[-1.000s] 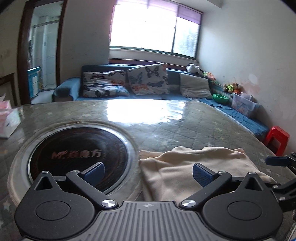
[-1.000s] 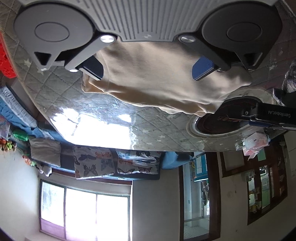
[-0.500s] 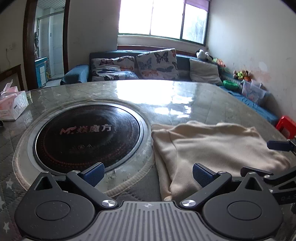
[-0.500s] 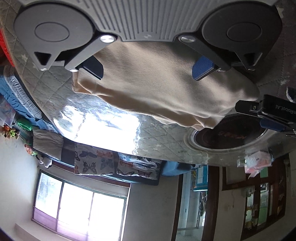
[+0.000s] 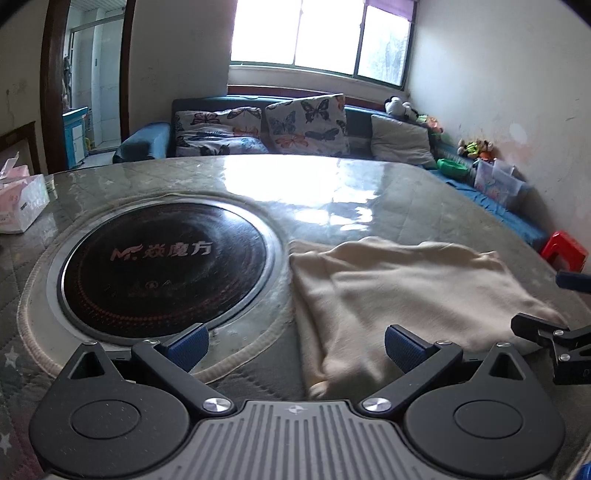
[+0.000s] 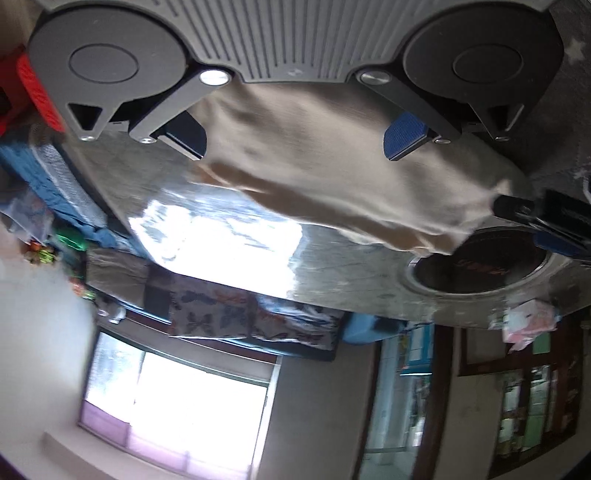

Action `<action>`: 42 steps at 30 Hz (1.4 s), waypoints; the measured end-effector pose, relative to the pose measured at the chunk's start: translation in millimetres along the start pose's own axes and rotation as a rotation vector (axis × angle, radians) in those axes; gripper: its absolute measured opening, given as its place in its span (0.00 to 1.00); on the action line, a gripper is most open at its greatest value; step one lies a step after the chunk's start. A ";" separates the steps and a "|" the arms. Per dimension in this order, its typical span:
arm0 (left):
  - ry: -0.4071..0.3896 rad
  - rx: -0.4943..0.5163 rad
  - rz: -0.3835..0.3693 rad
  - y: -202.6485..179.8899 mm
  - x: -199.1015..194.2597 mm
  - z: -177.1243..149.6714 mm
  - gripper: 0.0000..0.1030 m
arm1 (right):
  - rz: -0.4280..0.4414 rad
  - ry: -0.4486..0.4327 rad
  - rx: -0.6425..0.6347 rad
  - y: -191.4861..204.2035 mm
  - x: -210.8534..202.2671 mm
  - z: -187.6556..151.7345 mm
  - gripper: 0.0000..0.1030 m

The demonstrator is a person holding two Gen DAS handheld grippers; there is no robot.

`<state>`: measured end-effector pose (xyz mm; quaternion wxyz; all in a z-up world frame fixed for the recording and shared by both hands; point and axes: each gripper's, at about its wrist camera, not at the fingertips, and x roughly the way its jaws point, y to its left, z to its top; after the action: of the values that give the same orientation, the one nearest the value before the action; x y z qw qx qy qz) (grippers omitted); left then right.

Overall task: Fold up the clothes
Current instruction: 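Press the folded sweatshirt flat with both grippers, then move both open grippers to one edge of the folded sweatshirt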

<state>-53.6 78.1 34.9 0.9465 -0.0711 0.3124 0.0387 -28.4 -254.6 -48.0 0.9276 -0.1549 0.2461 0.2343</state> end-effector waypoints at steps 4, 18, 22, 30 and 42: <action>0.006 0.028 -0.016 -12.3 6.9 0.8 1.00 | -0.051 0.027 0.046 -19.5 1.2 -9.4 1.00; 0.027 0.056 -0.007 -19.2 12.1 -4.6 1.00 | -0.063 0.040 0.059 -25.0 2.9 -16.7 1.00; 0.013 0.051 -0.001 -15.2 8.8 -2.4 1.00 | -0.113 0.034 0.089 -37.6 -2.3 -16.0 1.00; 0.038 0.040 0.010 -10.9 17.1 -7.6 1.00 | -0.144 0.082 0.117 -51.6 6.5 -30.0 1.00; 0.035 0.038 0.009 -9.2 11.8 -5.4 1.00 | -0.181 0.103 0.164 -70.0 7.3 -34.6 1.00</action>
<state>-46.2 68.5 24.6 0.9418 -0.0525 0.3300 0.0359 -0.4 -324.9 -68.6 0.9407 -0.1121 0.2965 0.1204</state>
